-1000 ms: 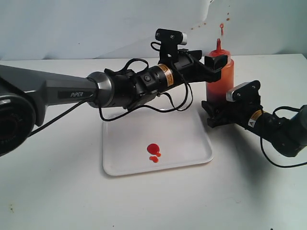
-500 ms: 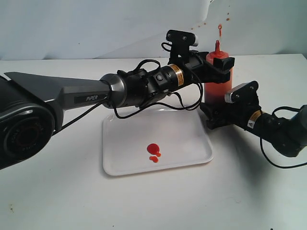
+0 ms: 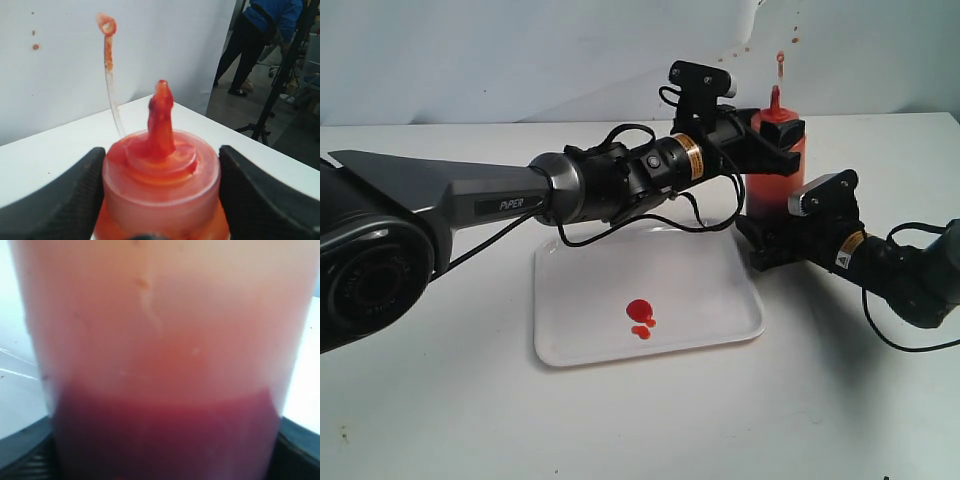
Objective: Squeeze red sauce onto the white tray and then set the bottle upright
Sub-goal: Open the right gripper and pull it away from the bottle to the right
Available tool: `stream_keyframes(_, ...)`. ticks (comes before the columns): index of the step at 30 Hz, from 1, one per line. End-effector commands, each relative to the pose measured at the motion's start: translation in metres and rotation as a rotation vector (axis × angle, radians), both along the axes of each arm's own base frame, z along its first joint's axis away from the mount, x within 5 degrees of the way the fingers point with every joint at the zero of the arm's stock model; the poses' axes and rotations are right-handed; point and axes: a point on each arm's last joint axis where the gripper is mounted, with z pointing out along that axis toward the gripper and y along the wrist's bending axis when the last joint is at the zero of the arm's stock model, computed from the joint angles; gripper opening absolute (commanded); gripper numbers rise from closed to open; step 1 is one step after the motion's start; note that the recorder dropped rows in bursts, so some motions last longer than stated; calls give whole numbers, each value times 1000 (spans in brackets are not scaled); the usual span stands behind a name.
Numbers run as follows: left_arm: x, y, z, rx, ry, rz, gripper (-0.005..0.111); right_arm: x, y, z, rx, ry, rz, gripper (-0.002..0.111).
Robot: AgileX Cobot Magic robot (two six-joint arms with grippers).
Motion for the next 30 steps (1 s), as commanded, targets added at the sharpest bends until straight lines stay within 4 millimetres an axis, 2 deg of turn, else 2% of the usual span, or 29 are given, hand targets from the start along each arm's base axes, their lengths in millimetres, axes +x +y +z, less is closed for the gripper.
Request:
stream_keyframes(1,-5,-6,-6,61,-32,-49,0,-1,1,-4,-36,22,26,0)
stream_keyframes(4,-6,-7,-3,37,-45,-63,1,-1,1,-4,-36,22,26,6)
stream_keyframes(6,-7,-7,-2,21,-55,-73,1,-1,1,-4,-36,22,26,19)
stream_keyframes(12,-8,-8,-3,22,-53,-75,1,-1,1,-4,-24,29,20,79)
stream_keyframes(14,-8,-8,-3,32,-60,-83,1,-1,1,-4,9,51,7,91)
stream_keyframes(16,-8,-9,-3,39,-67,-89,1,-1,1,-3,31,64,-2,95)
stream_keyframes(18,-8,-9,-3,40,-68,-90,1,-3,0,-2,33,70,-3,95)
stream_keyframes(23,-8,-9,-3,40,-68,-90,1,-8,0,14,32,53,-5,95)
stream_keyframes(30,-8,-9,-3,40,-68,-90,1,-26,-2,36,24,68,-19,95)
